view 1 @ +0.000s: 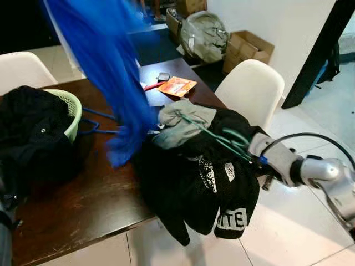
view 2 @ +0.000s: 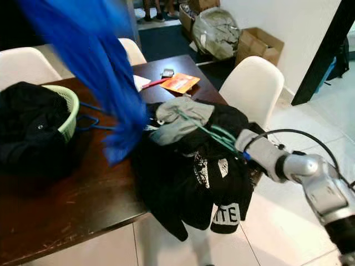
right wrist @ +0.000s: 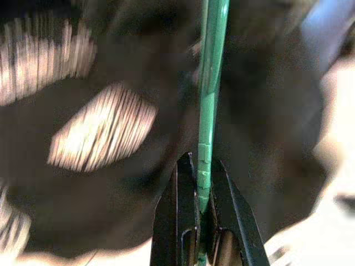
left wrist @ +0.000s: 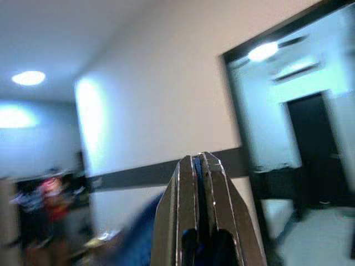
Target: Hang hanger
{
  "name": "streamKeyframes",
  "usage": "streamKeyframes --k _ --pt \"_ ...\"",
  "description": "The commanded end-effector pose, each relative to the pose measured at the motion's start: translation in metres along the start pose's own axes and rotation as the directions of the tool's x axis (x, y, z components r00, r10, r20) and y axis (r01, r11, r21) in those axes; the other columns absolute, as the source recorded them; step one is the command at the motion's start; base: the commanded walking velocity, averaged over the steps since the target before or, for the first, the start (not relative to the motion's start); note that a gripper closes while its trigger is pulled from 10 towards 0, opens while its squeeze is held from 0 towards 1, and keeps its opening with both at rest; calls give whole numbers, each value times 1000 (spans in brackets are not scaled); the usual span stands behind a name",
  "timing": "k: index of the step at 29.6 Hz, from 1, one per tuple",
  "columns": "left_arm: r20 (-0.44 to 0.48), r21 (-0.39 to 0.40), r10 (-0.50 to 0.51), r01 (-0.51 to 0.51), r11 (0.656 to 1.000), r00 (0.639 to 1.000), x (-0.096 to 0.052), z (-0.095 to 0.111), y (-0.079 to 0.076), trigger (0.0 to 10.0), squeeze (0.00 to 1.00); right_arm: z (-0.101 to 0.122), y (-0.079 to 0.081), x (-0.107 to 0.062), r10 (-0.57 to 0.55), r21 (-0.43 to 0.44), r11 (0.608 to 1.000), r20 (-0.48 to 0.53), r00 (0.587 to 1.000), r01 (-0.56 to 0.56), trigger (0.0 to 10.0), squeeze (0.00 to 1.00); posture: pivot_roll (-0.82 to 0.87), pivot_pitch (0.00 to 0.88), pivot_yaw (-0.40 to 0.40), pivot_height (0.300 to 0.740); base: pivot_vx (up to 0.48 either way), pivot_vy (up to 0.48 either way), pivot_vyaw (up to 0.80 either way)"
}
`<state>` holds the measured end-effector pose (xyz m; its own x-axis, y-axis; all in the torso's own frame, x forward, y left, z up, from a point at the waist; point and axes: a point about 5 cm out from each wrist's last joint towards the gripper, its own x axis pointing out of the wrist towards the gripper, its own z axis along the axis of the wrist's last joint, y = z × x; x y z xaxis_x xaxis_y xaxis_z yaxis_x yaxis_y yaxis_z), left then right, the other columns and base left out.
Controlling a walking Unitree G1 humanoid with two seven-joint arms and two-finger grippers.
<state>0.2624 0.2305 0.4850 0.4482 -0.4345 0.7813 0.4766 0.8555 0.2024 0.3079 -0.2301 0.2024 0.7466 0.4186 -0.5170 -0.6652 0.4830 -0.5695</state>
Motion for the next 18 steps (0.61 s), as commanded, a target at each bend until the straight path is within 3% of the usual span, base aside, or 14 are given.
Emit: streamKeyframes --k 1,10,18 --pt "-71 -52 -2 -2 999 997 -4 -21 0 10000 0 10 6 5 14 -15 1000 48 999 -14 10000 0 21 81 40 740 0 0 0" --pt "-122 -100 9 -21 995 993 -13 -40 -1 10000 0 22 2 4 -21 32 999 138 990 16 10000 0 19 91 40 740 0 0 0" --pt "-134 -104 51 -65 993 990 -19 -45 4 10000 0 31 1 -11 28 93 994 273 962 -55 10000 0 17 98 41 740 0 0 0"
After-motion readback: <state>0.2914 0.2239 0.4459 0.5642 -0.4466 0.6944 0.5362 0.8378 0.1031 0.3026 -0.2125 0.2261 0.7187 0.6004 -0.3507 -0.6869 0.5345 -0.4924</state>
